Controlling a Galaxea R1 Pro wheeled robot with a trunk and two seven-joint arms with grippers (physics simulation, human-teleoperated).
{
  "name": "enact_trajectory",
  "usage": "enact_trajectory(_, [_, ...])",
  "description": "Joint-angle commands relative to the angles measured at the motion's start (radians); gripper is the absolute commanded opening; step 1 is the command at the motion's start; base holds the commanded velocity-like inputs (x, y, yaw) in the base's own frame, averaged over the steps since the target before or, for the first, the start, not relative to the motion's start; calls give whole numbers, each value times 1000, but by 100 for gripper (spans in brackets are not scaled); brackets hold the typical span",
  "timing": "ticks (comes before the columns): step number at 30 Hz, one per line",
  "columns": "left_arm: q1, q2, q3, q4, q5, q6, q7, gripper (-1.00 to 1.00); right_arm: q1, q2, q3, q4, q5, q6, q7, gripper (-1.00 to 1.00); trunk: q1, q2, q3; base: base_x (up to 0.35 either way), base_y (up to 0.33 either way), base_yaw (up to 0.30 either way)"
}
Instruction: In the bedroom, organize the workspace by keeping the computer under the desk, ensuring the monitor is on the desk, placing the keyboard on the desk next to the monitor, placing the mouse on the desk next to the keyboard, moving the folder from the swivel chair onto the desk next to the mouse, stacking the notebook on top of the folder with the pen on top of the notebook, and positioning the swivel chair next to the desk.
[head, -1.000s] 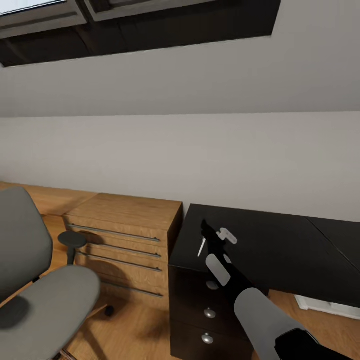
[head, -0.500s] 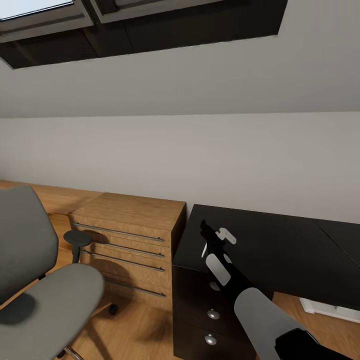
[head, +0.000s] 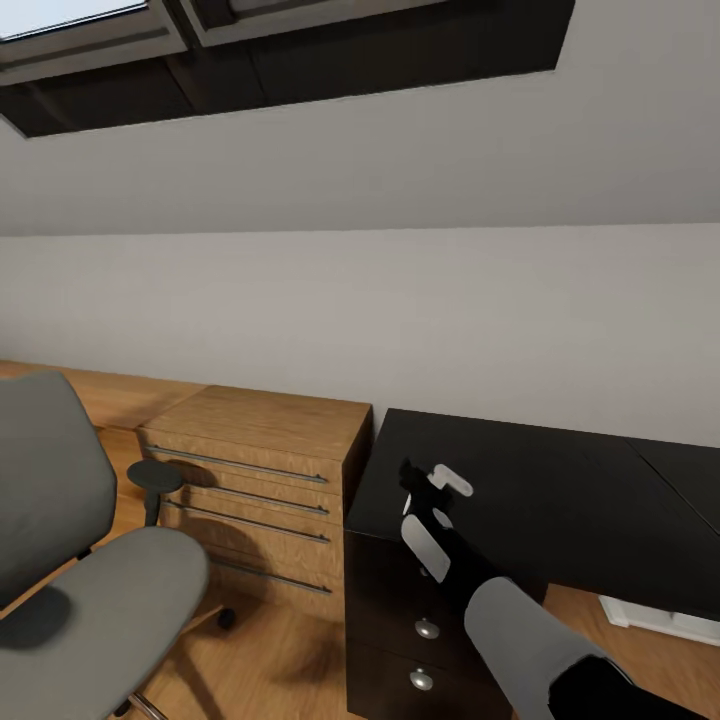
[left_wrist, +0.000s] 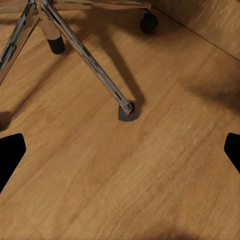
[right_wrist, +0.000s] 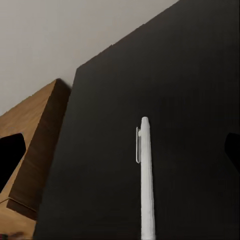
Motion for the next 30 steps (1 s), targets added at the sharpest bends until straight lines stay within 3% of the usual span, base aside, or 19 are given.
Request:
enact_trajectory(1, [0,0,-2,0,8,-3,1,100,-2,0,37,-4,6,38,-92,100,0,-1,-1,0,0,0])
enact_trajectory(3, [-1,0,-2,0,8,-3,1,100,-2,0,68,-24,18,119,-216,100,0,-1,-1,0,0,0])
enact_trajectory(6, [-1,0,-2,0,8,-3,1,100,-2,0,85,-59,24,179,-294,100,0,-1,-1,0,0,0])
enact_trajectory(17, [-1,0,-3,0,8,-3,1,100,-2,0,94,-122,29,220,-373,100,0,-1,-1,0,0,0])
enact_trajectory(24, [-1,-1,-12,-20,8,-5,-2,100,-2,0,92,-125,32,105,-374,100,0,-1,-1,0,0,0])
enact_trajectory(25, [0,-1,-51,-79,8,-4,-1,100,-2,0,93,-125,31,0,-377,100,0,-1,-1,0,0,0])
enact_trajectory(26, [0,-1,-76,-120,8,-1,0,100,-2,0,93,-125,31,-29,-380,100,0,-1,-1,0,0,0])
enact_trajectory(30, [2,-2,-115,-235,8,12,1,100,-2,0,94,-126,35,3,-384,100,0,-1,-1,0,0,0])
